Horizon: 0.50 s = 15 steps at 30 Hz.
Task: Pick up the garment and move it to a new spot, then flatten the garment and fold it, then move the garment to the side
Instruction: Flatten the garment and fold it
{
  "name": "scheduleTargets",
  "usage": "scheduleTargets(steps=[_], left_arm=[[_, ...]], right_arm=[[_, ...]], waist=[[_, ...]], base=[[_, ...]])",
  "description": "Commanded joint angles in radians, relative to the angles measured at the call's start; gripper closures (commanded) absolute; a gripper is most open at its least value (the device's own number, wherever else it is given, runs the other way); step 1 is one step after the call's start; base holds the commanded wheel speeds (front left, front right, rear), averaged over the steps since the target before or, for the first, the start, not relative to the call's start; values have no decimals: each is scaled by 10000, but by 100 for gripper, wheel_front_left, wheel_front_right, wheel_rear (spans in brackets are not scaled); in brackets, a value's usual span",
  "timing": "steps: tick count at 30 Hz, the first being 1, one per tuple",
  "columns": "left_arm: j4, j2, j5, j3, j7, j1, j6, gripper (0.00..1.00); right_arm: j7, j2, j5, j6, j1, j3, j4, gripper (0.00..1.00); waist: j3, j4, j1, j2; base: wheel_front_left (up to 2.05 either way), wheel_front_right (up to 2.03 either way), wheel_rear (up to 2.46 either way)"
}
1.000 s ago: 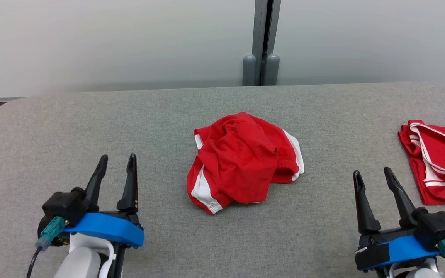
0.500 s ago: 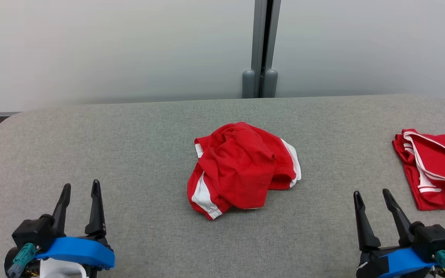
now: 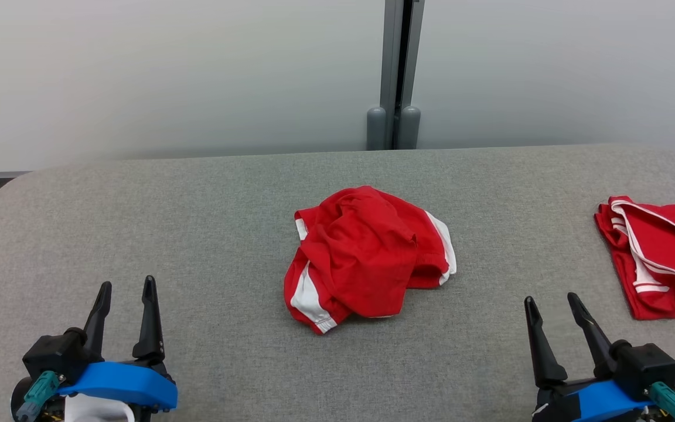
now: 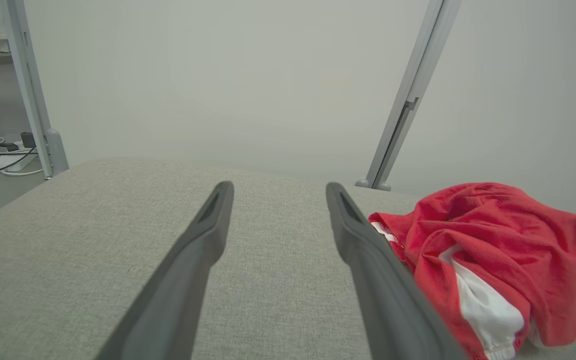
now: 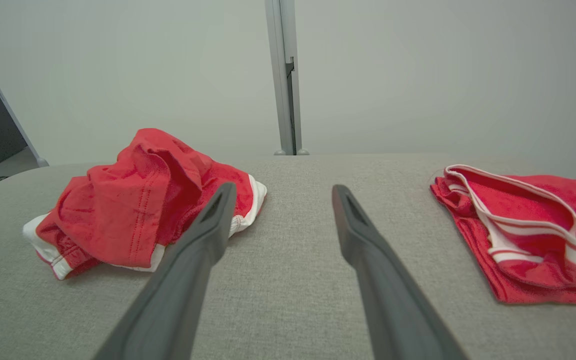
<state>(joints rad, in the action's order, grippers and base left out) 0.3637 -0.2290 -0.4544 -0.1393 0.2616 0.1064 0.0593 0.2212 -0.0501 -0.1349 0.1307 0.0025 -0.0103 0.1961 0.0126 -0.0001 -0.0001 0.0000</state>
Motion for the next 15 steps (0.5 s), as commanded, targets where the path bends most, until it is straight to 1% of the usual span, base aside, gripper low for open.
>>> scheduleTargets(steps=[1, 4, 6, 10, 12, 15], left_arm=[[-2, -29, 70, 14, 43, 26, 20, 0], [17, -37, 63, 36, 44, 112, 58, 0], [19, -44, 81, 50, 44, 154, 78, 0], [0, -18, 96, 37, 44, 279, 109, 0], [-4, 7, 130, 0, 44, 334, 108, 0], [1, 41, 180, -89, 44, 510, 168, 0]], right_arm=[[-10, -6, -46, 1, -30, 52, 16, 0], [-117, -5, -132, 1, -239, 395, 130, 0], [-434, -2, -320, 1, -467, 926, 333, 0], [-1359, -15, -1197, 1, -1219, 1977, 1000, 0], [-1781, -15, -1651, 1, -1658, 2441, 1528, 0], [-2084, -15, -2215, 1, -2381, 2962, 2278, 0]], waist=[[12, 29, 1, 0], [54, 65, 1, 0], [105, 82, 1, 0], [258, 166, 1, 0], [351, 242, 1, 0], [501, 415, 1, 0]], base=[[0, 0, 0], [0, 0, 0], [0, 0, 0], [0, 0, 0], [0, 0, 0], [0, 0, 0]])
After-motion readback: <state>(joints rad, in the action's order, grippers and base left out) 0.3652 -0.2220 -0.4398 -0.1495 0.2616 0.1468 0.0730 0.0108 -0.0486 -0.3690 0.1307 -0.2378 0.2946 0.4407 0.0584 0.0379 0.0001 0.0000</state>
